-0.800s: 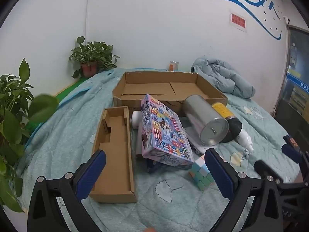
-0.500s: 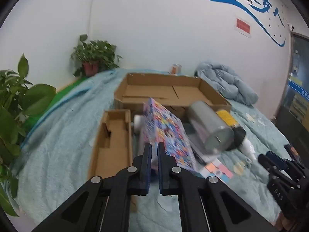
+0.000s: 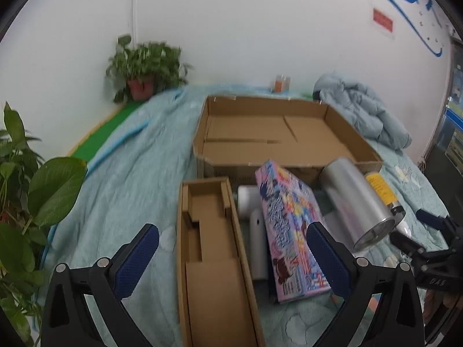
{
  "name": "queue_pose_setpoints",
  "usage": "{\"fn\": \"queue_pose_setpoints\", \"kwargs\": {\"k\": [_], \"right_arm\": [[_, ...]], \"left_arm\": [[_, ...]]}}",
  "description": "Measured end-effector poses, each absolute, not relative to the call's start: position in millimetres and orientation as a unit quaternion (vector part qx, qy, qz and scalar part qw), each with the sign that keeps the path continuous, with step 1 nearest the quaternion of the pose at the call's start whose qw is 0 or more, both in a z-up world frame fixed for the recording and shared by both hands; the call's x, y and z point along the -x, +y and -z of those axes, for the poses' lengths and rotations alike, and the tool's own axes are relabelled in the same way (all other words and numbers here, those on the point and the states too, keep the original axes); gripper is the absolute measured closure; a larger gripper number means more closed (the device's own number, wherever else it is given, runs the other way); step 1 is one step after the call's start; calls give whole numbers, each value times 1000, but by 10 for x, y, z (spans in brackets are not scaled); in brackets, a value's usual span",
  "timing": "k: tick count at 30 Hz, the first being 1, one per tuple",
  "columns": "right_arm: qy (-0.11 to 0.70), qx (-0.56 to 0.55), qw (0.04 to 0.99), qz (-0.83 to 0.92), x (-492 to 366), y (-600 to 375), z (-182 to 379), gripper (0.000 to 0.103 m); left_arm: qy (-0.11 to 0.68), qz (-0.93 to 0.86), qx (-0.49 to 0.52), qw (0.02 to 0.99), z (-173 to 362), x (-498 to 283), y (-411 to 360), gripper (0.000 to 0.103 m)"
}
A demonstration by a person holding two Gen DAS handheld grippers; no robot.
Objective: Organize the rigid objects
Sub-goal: 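Move the left tool toward the long cardboard insert tray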
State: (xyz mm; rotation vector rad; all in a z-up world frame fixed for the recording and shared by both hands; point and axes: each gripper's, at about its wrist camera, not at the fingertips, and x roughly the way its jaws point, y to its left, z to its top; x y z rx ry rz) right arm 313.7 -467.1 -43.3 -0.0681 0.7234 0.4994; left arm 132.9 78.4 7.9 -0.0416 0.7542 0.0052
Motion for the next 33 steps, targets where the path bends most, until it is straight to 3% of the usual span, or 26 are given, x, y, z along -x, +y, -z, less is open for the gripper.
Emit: {"fn": "queue_pose_setpoints", "kwargs": {"k": [10,14,17,25,30,33], "right_arm": [[277,53,929,-238,-2525,-4582,474,1],[280,-31,930,-237,-2326,-4833,256,1],[266,29,931,-247,-2270,-4683,236,1],[323,18,893,-313,-2681,-4332,386,1],[276,31,903,-329,-2540,-4222,243,1],[260,14,909,-327,-2322,-4313,258,1]], "left_arm": [[351,19,56,934,522,-737,922,0],[355,25,71,932,490,-534,961,0],[336,14,78,939,416,-458,982,0],[395,7,106,912,499,-883,1201,1],[403,46,142,903,413,-908,1322,1],[416,61,140,896,448,-872,1315,7]]}}
